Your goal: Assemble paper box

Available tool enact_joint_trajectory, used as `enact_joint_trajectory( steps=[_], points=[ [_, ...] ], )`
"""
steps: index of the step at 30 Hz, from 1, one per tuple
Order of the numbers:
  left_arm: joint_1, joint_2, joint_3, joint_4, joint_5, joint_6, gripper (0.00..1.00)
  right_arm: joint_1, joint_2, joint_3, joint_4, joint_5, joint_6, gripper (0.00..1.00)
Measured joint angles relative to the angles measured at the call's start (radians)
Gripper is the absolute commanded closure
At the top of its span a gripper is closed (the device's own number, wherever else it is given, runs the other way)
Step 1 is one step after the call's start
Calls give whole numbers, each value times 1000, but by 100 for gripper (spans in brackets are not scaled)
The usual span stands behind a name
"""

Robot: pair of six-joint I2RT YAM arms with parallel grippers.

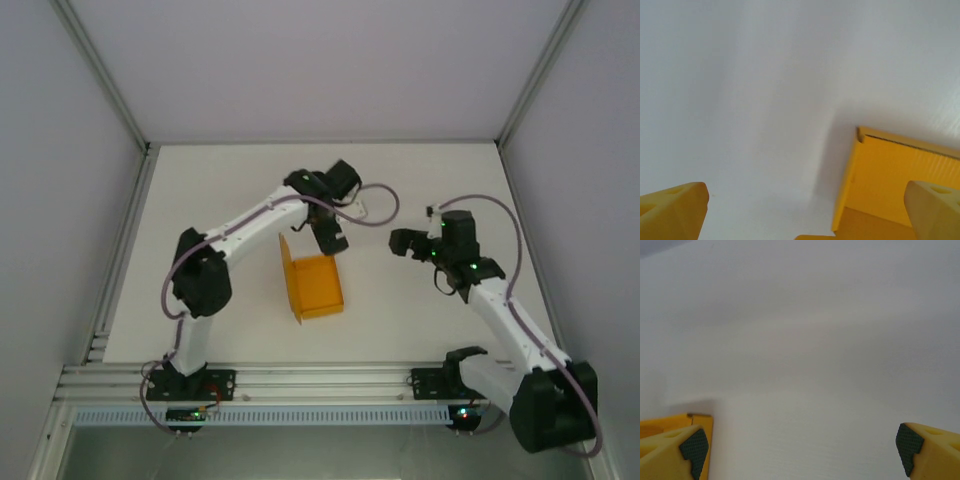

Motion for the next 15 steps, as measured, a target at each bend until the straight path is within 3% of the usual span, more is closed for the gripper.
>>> enact_joint_trajectory(
  steps=[4,10,15],
  points=[
    [142,-164,-90,151,57,-193,1,140,178,104,3,-33,-138,1],
    [447,-491,-479,406,161,-525,1,296,507,362,-85,-214,-552,2],
    [525,-700,-848,511,201,-679,1,393,769,595,-248,-283,-876,12]
  ],
)
